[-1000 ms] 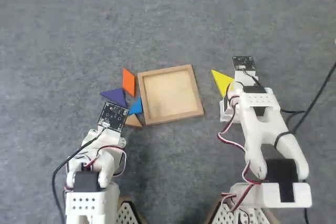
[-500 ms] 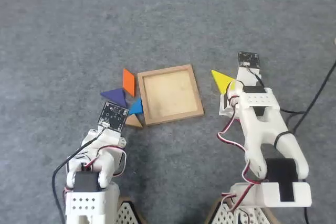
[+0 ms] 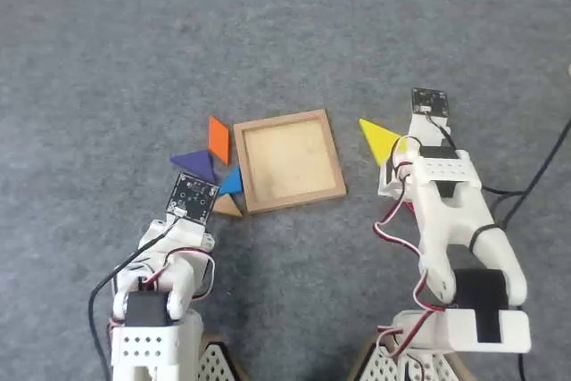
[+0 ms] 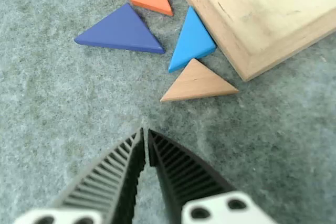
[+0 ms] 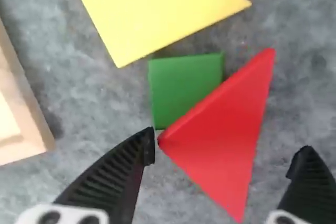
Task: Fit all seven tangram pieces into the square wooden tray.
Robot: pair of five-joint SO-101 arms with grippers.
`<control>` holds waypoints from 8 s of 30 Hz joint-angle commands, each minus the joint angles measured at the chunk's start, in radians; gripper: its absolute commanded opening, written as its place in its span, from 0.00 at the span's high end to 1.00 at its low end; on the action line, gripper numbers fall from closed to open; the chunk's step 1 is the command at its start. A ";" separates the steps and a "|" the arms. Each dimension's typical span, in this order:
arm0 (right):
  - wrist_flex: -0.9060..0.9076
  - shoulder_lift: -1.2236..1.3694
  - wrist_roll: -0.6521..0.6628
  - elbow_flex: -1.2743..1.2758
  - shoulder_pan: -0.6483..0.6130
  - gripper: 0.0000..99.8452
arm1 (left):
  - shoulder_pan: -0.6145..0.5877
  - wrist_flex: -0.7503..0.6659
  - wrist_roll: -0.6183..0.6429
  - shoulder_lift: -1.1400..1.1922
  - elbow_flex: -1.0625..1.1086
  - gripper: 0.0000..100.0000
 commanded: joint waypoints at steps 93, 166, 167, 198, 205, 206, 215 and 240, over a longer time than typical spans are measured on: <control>0.668 0.848 0.391 -1.596 -0.545 0.75 | -0.003 0.005 0.002 -0.017 -0.007 0.99; 0.944 1.221 0.758 -1.919 -0.292 0.73 | -0.003 0.005 0.002 -0.017 -0.007 0.99; 0.949 1.221 0.718 -1.919 -0.291 0.78 | -0.003 0.005 0.002 -0.017 -0.007 0.99; 0.653 0.661 0.407 -0.999 -0.286 0.91 | -0.003 0.005 0.002 -0.017 -0.007 0.99; 0.529 0.466 0.400 -0.809 -0.213 0.91 | -0.003 0.005 0.002 -0.017 -0.007 0.99; 0.530 0.449 0.400 -0.809 -0.214 0.91 | -0.003 0.005 0.002 -0.017 -0.007 0.99; 0.593 0.380 0.400 -0.807 -0.374 0.91 | -0.003 0.005 0.002 -0.017 -0.007 0.99; 0.532 0.585 0.390 -1.046 -0.346 0.91 | -0.003 0.005 0.002 -0.017 -0.007 0.99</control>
